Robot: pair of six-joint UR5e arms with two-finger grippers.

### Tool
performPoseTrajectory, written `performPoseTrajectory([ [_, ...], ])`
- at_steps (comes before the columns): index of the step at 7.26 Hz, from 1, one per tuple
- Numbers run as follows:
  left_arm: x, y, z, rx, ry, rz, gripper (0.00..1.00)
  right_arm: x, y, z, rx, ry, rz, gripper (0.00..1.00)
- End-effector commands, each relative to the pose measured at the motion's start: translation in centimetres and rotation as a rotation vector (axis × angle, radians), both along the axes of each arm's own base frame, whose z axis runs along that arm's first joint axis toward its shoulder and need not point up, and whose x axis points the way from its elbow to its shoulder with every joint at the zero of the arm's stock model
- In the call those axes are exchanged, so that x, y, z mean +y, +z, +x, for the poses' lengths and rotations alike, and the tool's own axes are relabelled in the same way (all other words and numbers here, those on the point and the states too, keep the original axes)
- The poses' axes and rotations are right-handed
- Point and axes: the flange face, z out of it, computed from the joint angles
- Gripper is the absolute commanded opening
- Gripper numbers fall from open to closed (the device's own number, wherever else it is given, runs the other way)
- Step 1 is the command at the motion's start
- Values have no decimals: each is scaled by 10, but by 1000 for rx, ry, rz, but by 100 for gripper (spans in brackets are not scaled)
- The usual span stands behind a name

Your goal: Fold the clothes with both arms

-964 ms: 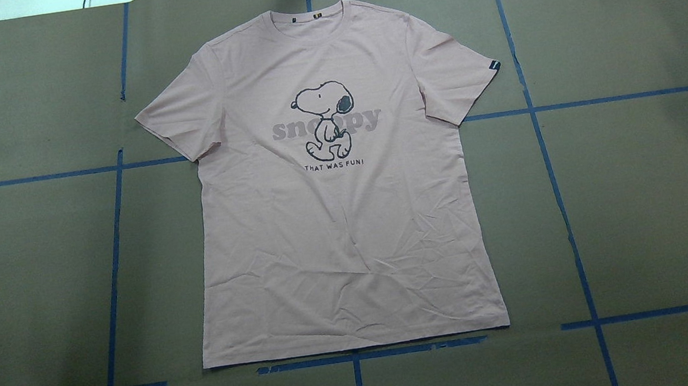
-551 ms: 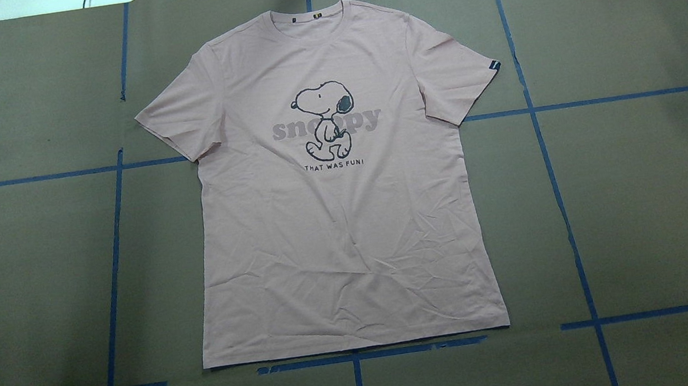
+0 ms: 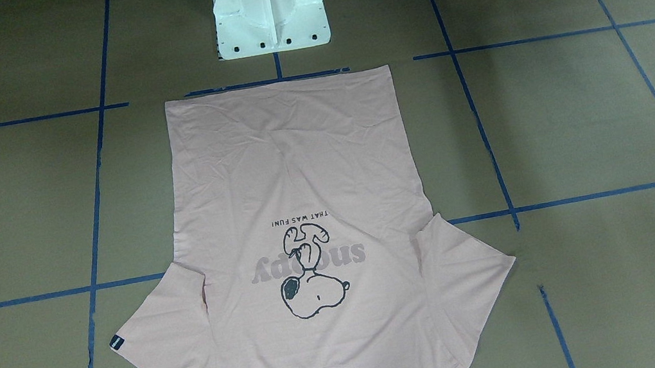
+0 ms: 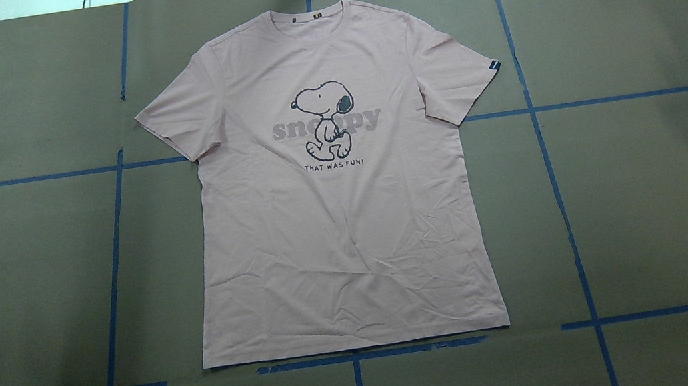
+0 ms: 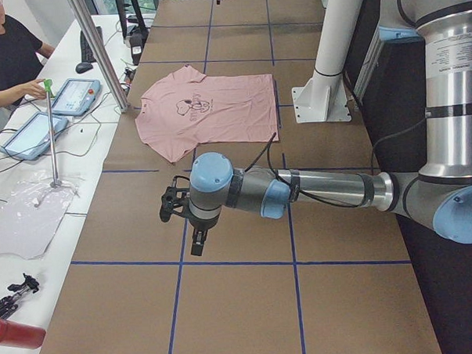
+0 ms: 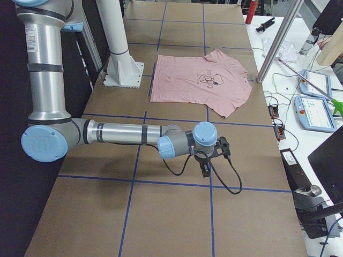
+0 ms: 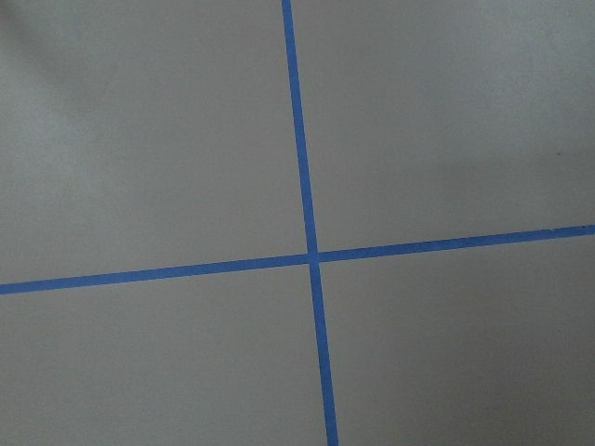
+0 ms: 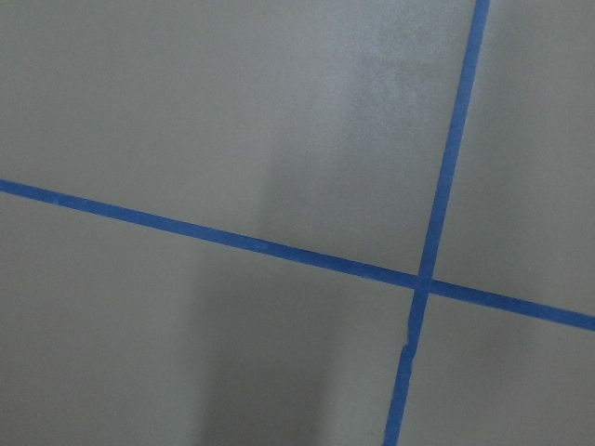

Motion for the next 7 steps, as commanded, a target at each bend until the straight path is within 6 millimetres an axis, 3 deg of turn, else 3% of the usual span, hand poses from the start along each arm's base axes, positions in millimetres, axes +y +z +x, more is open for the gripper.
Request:
performPoseTrajectory([
  [1, 1, -8, 4, 47, 22, 19, 100, -10, -20, -35, -8, -6, -30, 100],
  [3, -2, -13, 13, 57, 39, 54, 100, -53, -80, -101, -43, 43, -110, 100],
  [6, -2, -23, 15, 91, 49, 77, 100, -106, -226, -259, -64, 147, -175, 100],
  [7, -2, -20, 16, 89, 52, 74, 100, -126, -246, -298, -47, 218, -164, 100],
])
